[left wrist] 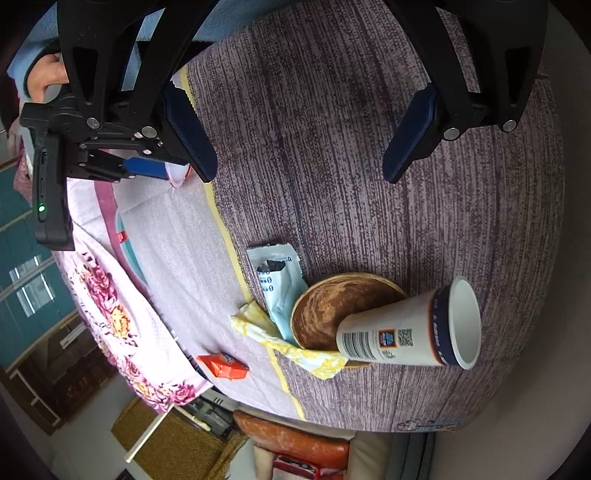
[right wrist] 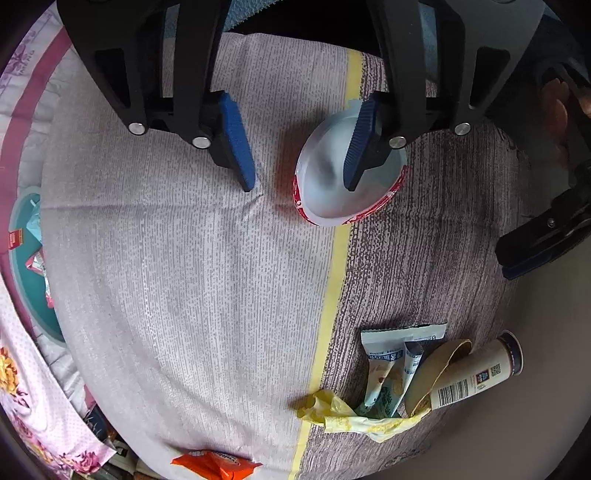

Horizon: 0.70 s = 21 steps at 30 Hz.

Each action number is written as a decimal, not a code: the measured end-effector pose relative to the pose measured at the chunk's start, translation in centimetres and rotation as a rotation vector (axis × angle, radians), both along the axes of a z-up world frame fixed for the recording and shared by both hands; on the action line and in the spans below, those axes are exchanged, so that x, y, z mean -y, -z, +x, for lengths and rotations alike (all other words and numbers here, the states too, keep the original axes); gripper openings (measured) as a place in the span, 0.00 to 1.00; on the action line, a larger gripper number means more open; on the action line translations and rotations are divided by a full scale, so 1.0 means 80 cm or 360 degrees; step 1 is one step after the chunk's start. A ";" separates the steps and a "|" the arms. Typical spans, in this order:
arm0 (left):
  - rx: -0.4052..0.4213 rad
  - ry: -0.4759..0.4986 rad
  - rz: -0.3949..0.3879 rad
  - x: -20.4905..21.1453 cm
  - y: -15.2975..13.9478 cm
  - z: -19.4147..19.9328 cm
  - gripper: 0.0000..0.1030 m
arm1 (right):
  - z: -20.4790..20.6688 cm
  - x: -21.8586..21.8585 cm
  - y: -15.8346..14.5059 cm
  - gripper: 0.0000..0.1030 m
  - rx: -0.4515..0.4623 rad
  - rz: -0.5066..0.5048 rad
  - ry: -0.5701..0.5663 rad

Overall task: Collect trash
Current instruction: 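Grasp the white plastic lid with the right tool while the left tool returns to the table, then grasp the white paper cup with the left tool while the right tool holds the lid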

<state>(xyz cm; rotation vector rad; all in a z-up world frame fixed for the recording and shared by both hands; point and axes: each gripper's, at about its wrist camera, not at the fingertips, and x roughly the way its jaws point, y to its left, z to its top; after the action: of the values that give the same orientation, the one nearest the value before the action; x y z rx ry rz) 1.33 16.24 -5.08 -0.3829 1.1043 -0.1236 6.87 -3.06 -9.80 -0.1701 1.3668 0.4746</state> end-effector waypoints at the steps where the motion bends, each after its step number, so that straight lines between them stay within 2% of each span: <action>1: 0.0009 0.0009 0.0003 -0.002 -0.005 0.000 0.89 | -0.001 -0.004 0.001 0.16 0.0006 0.0000 -0.0016; 2: 0.0020 0.0018 0.0009 -0.003 -0.009 0.002 0.89 | -0.001 -0.009 -0.001 0.10 0.0033 0.0008 -0.0032; 5: 0.0066 0.0030 0.0075 -0.010 -0.028 0.009 0.89 | 0.000 -0.023 -0.007 0.06 0.0077 0.0020 -0.0060; 11: 0.0148 0.0013 0.0308 -0.039 -0.073 0.046 0.89 | 0.026 -0.037 -0.033 0.05 0.0179 0.0050 0.0000; 14: 0.0132 0.0115 0.0383 -0.048 -0.085 0.075 0.89 | 0.045 -0.029 -0.043 0.05 0.0196 0.0079 0.0043; 18: 0.0033 0.0279 0.0647 -0.042 -0.072 0.115 0.89 | 0.067 -0.014 -0.055 0.05 0.0198 0.0119 0.0056; 21: -0.0090 0.0365 0.0729 -0.044 -0.044 0.135 0.89 | 0.074 -0.013 -0.058 0.05 0.0196 0.0135 0.0051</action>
<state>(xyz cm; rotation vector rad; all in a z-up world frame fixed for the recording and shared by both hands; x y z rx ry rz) 12.11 19.77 -1.53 0.1518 1.1922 -0.0589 12.78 -1.99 -5.12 -0.1062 1.2249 0.4865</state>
